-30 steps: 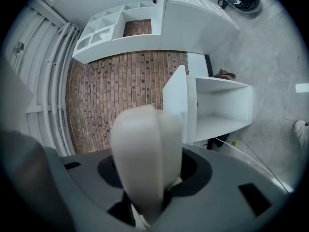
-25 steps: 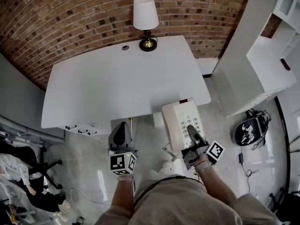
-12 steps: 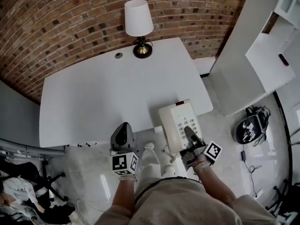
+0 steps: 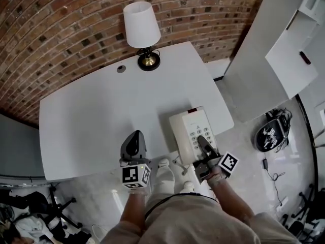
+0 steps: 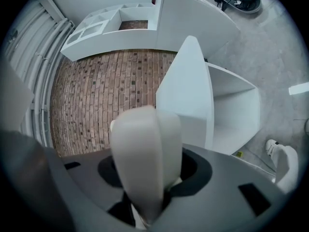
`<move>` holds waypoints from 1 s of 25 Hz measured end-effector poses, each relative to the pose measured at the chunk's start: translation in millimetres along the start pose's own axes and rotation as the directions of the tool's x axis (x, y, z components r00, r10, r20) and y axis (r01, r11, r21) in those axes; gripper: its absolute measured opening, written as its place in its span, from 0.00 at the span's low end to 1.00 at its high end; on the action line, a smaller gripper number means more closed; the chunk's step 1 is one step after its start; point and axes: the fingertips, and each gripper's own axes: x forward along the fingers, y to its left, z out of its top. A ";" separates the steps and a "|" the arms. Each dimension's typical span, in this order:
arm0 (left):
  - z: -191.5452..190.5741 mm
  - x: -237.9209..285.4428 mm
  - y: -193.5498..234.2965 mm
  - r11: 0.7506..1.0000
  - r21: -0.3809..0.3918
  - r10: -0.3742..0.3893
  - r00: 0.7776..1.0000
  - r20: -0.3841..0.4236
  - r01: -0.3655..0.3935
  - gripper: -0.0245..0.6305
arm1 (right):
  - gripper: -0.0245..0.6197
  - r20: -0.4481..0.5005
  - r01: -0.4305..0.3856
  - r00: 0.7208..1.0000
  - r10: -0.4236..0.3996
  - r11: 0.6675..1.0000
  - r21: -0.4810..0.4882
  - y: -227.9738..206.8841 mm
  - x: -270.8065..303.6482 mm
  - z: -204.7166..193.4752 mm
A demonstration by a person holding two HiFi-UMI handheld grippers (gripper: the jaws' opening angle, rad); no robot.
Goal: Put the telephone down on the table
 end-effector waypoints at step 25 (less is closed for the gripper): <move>-7.2 99.9 54.2 0.993 -0.021 -0.115 0.992 -0.048 0.114 0.05 | 0.33 0.061 0.084 0.995 -0.085 0.996 0.008 -6.4 108.3 0.5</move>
